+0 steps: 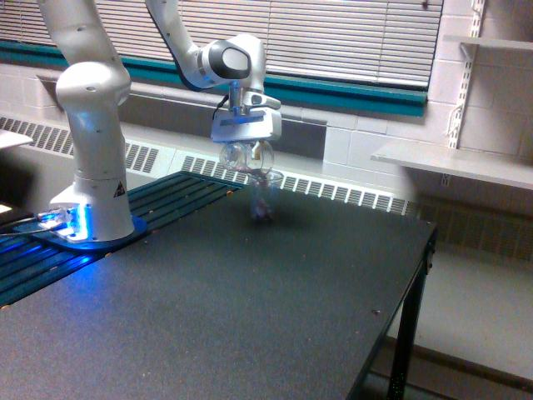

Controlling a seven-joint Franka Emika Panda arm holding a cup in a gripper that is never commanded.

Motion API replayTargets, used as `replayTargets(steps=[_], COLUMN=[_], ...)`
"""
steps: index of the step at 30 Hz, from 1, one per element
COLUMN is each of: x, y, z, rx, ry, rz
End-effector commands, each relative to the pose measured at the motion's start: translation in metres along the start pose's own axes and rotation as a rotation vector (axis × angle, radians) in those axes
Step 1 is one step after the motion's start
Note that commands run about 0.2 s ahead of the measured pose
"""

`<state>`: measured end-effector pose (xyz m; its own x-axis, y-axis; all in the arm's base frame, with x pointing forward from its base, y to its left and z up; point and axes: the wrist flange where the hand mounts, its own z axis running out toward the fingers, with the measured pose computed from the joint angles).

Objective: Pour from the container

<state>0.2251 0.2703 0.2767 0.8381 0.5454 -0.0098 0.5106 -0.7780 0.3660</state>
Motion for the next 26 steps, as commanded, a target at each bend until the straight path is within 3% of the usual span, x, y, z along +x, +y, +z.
replayTargets(steps=[1, 26], x=[0.004, 0.013], y=[-0.002, 0.006], z=[-0.002, -0.016], rx=[-0.009, 0.014], ry=[0.002, 0.056], rz=[-0.021, 0.029])
